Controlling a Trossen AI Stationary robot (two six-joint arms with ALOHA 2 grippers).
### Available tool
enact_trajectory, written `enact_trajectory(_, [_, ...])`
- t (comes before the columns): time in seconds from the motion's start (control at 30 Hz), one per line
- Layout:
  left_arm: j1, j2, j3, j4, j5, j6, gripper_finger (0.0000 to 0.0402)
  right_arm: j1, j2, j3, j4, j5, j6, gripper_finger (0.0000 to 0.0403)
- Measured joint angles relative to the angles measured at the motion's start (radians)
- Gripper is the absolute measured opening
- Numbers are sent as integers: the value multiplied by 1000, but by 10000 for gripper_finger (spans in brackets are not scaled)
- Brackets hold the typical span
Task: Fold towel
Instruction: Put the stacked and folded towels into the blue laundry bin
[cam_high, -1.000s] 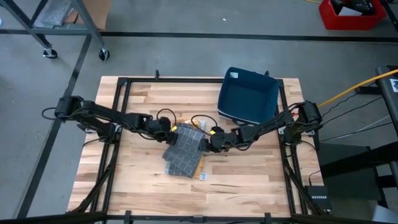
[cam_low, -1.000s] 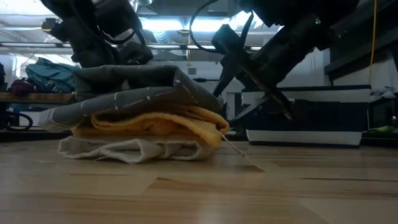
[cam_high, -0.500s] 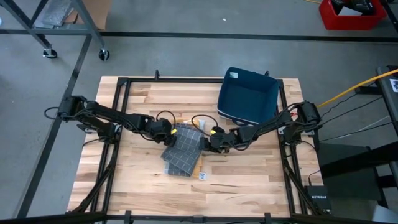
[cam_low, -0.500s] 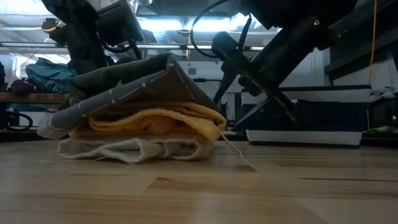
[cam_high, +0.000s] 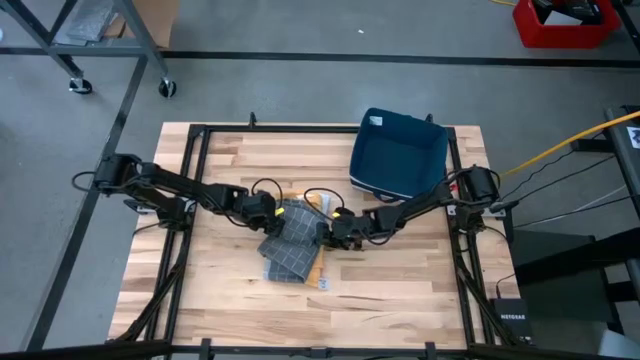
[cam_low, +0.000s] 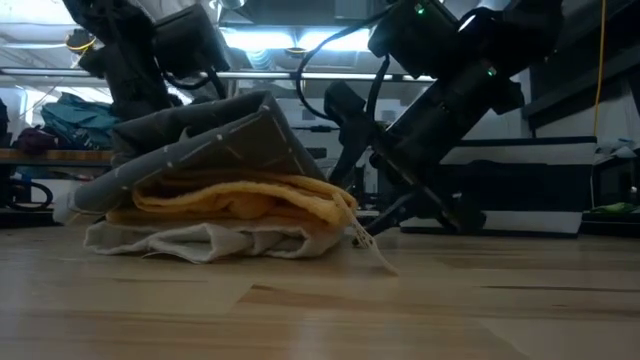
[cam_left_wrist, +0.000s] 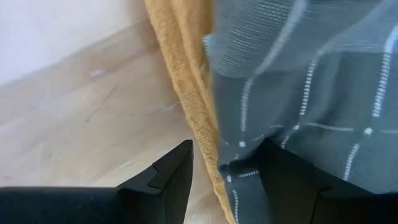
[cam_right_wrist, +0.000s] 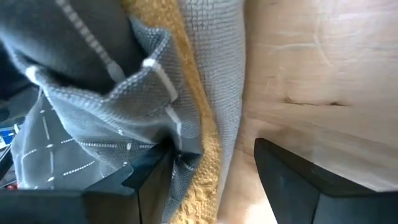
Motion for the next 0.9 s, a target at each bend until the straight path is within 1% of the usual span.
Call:
enact_trajectory(0.17, [-2,61,-59,124,32,-91,169,-13,0,21,-47,-24,-1,227])
enact_trajectory(0.3, [-4,110,-65,216,49,-93,169,-17,4,27,-43,-19,-9,227])
enact_trajectory(0.37, [-5,114,-69,250,50,-80,169,-22,10,27,-29,-17,-12,227])
enact_trajectory(0.53, [-5,113,-71,279,52,-78,169,-22,18,28,-14,0,-16,227])
enact_trajectory(0.77, [-8,115,-72,310,52,-75,168,-23,84,44,116,12,-34,227])
enact_trajectory(0.9, [-16,116,-72,329,51,-68,155,-23,103,61,119,7,-34,227])
